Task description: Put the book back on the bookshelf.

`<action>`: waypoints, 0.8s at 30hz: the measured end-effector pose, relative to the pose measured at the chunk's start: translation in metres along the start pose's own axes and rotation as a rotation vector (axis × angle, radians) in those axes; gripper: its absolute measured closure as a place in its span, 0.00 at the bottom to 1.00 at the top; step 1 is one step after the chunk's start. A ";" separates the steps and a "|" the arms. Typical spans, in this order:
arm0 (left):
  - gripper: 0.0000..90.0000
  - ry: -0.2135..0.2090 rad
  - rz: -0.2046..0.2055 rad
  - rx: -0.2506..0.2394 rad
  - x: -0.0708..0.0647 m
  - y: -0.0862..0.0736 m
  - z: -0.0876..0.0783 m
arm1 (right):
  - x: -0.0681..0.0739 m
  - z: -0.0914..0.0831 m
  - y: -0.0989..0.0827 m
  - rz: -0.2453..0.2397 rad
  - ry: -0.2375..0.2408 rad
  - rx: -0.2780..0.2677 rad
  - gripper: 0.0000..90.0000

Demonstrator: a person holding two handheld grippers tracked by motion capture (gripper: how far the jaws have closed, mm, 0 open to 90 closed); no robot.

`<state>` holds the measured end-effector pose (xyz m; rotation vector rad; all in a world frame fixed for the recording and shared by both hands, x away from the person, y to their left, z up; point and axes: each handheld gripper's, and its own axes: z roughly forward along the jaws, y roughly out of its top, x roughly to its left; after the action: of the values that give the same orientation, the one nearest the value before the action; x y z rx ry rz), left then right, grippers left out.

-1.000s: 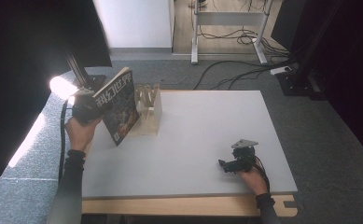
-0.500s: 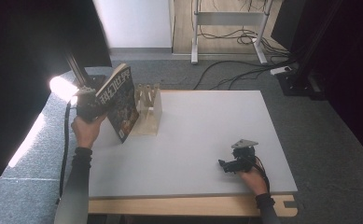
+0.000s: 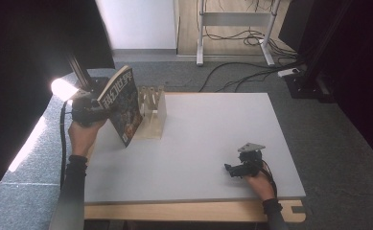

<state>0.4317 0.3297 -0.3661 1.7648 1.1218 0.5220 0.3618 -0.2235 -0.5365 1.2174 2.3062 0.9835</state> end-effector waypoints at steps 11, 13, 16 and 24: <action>0.05 -0.042 0.062 0.048 -0.013 -0.012 -0.027 | 0.000 0.000 0.000 -0.002 -0.001 0.000 0.00; 0.03 -0.046 0.078 0.059 -0.018 -0.015 -0.030 | 0.000 0.000 0.000 -0.002 -0.001 0.000 0.00; 0.01 -0.050 0.097 0.066 -0.026 -0.019 -0.036 | 0.000 0.000 0.000 0.000 -0.001 0.001 0.00; 0.00 -0.098 0.151 0.069 -0.050 -0.036 -0.041 | 0.000 0.000 0.000 0.000 0.000 0.001 0.00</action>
<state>0.3602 0.3114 -0.3723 1.9245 0.9532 0.4861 0.3618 -0.2234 -0.5365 1.2183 2.3065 0.9821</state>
